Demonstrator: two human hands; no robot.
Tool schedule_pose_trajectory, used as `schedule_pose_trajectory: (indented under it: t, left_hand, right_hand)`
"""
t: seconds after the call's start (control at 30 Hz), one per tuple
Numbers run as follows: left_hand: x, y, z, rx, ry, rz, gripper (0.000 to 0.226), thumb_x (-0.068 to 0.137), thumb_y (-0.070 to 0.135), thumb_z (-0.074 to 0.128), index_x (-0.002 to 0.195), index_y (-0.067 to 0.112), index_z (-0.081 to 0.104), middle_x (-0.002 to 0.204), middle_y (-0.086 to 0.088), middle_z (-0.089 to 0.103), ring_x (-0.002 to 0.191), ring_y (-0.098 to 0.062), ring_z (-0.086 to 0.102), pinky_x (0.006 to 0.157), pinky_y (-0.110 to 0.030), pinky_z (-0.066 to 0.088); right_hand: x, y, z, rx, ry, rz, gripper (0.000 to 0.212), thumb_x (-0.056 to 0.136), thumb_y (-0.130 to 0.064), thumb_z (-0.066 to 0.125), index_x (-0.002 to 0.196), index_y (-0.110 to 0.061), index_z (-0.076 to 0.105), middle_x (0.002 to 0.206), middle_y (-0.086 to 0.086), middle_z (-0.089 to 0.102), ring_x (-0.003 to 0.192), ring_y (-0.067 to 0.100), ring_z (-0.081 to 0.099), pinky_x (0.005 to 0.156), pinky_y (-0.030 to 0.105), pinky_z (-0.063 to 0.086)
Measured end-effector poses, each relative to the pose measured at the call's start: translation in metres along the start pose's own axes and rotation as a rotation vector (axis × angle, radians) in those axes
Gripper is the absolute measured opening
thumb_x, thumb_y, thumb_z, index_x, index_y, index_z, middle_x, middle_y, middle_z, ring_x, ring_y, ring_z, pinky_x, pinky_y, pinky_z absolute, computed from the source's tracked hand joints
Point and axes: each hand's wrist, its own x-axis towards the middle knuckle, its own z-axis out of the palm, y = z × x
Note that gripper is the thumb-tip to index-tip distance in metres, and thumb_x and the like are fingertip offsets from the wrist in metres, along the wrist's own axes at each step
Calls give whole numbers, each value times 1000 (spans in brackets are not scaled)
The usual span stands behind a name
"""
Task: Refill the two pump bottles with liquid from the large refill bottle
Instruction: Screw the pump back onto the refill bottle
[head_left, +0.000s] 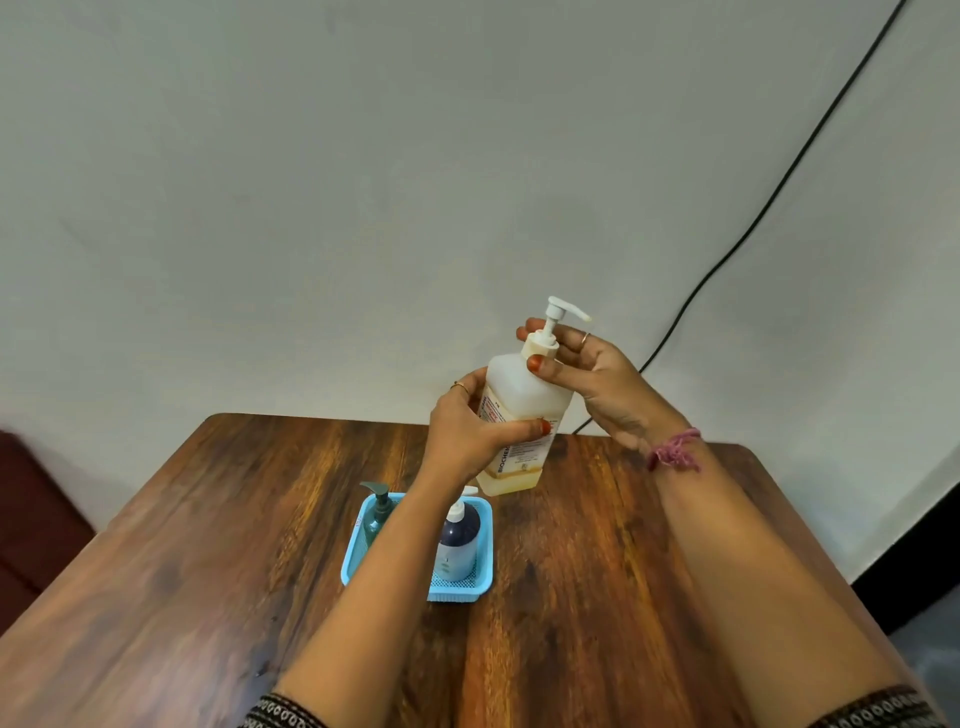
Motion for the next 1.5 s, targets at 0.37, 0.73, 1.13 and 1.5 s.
schedule_pose_trajectory:
  t: [0.37, 0.73, 1.13, 1.5]
  left_hand:
    - [-6, 6, 15, 41, 57, 26, 69, 62, 27, 89, 115, 31, 45, 95, 23, 51, 84, 3, 54, 65, -9, 42]
    - [-5, 6, 5, -37, -33, -10, 74, 61, 30, 89, 125, 24, 53, 104, 14, 62, 92, -4, 62, 74, -20, 54]
    - [-8, 1, 17, -38, 52, -24, 71, 57, 29, 91, 117, 24, 55, 101, 13, 63, 91, -2, 63, 77, -23, 56]
    - [-16, 2, 29, 60, 163, -34, 65, 58, 33, 89, 109, 28, 48, 98, 12, 57, 80, 4, 55, 66, -10, 43]
  right_hand:
    - [-2, 11, 46, -55, 729, 1, 52, 50, -50, 88, 85, -31, 55, 92, -5, 68, 86, 16, 68, 82, 45, 55]
    - [-14, -11, 7, 51, 80, -53, 37, 88, -9, 63, 124, -13, 60, 120, 0, 66, 112, 12, 62, 92, 28, 52]
    - [-11, 8, 36, -288, 639, -91, 51, 52, -64, 76, 91, -32, 72, 87, -15, 73, 88, 6, 68, 89, 49, 49]
    - [-10, 16, 37, -196, 631, -117, 31, 62, -40, 84, 88, -29, 71, 86, -8, 74, 84, 10, 70, 80, 44, 57]
